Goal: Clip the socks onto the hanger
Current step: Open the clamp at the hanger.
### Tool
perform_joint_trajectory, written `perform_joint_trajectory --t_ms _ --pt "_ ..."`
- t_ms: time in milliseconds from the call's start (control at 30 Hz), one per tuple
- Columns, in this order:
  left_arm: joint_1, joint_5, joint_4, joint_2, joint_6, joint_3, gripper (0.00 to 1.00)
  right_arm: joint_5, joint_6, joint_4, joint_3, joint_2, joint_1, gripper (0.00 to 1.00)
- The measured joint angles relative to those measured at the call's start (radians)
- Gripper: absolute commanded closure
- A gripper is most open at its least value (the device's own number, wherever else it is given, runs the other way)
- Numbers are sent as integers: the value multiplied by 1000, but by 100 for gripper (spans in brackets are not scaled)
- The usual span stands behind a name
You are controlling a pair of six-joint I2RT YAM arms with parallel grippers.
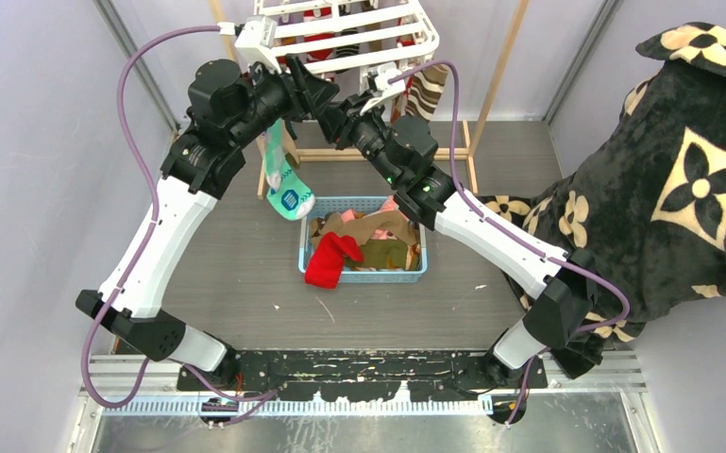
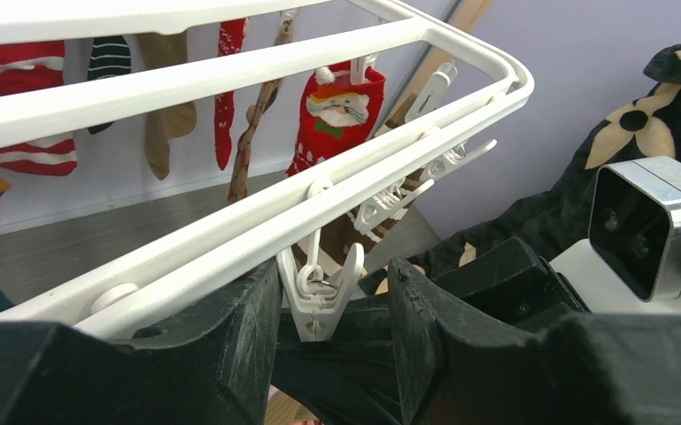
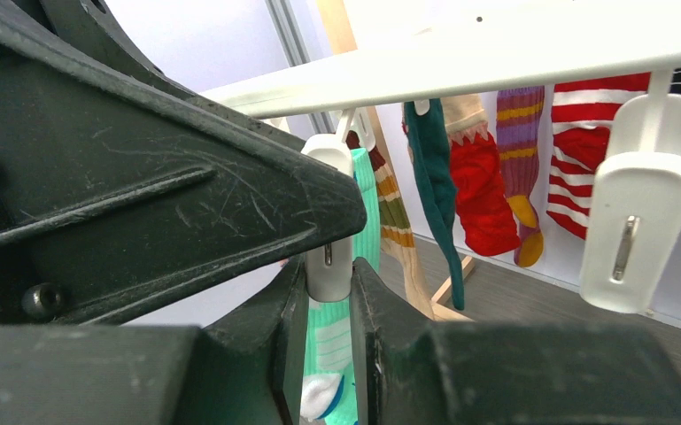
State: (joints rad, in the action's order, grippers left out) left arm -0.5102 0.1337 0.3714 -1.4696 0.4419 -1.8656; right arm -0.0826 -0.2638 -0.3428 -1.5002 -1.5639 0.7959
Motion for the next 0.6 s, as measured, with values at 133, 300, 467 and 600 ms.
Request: perform_joint_trajectory --t_ms 133,300,467,600 --pt "0 -3 0 -1 0 -5 56 4 -2 0 -1 0 0 99" --pt "0 -15 -1 -1 -1 -8 60 7 -3 0 -4 0 0 94" --pt "1 -33 -1 -1 -5 -8 84 11 -5 0 -4 0 0 76" --pt "0 -51 -7 -1 -6 -8 93 15 0 14 4 14 0 46"
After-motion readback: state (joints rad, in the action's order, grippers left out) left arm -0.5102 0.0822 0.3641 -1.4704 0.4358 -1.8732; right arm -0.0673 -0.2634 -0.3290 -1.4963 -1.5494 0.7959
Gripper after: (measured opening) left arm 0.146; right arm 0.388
